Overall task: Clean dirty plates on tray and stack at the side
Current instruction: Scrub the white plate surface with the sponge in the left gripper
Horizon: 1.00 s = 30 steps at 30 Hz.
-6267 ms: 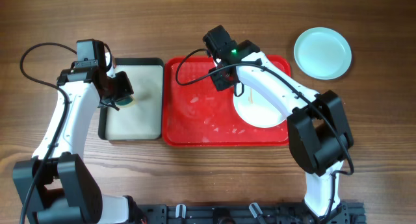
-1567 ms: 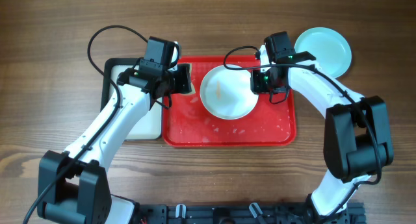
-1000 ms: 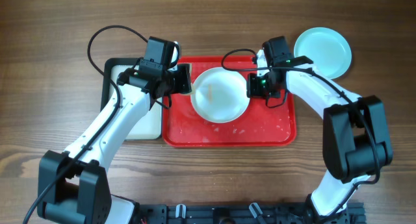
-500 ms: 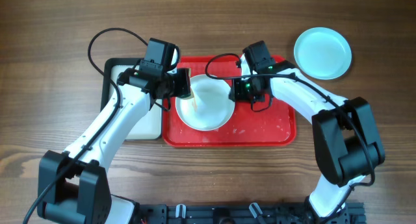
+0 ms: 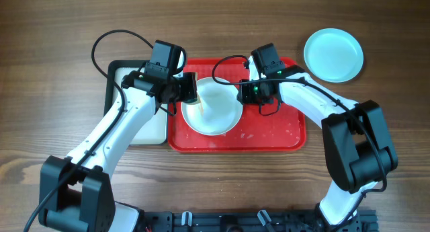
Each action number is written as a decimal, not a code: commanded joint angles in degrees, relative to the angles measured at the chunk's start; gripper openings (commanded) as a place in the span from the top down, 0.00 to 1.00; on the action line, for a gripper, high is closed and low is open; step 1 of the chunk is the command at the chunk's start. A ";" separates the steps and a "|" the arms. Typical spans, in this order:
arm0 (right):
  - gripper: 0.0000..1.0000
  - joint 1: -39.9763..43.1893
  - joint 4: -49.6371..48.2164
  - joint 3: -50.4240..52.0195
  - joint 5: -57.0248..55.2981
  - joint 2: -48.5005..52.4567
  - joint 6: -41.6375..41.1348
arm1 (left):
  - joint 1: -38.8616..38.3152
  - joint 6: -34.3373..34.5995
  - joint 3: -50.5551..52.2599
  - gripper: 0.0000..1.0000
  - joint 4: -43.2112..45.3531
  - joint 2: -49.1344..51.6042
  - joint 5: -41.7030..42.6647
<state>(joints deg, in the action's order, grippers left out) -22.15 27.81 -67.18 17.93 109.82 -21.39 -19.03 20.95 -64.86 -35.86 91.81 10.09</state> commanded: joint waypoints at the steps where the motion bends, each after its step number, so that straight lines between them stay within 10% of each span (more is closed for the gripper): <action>1: 0.96 -0.07 0.13 0.46 -0.74 0.66 -0.15 | -0.26 0.35 0.15 0.96 -0.02 -0.13 -0.74; 9: 0.96 -0.09 -1.55 0.46 -0.76 0.66 -13.92 | -0.26 0.35 0.15 0.96 -0.46 -0.13 -0.76; 30: 0.96 -3.58 -1.73 0.46 -1.18 0.66 -11.82 | -0.26 0.57 0.15 0.96 -0.33 -0.13 -2.29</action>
<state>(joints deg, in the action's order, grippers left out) -24.03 26.50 -67.09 17.54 109.82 -32.99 -19.03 20.95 -64.86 -36.42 91.81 8.60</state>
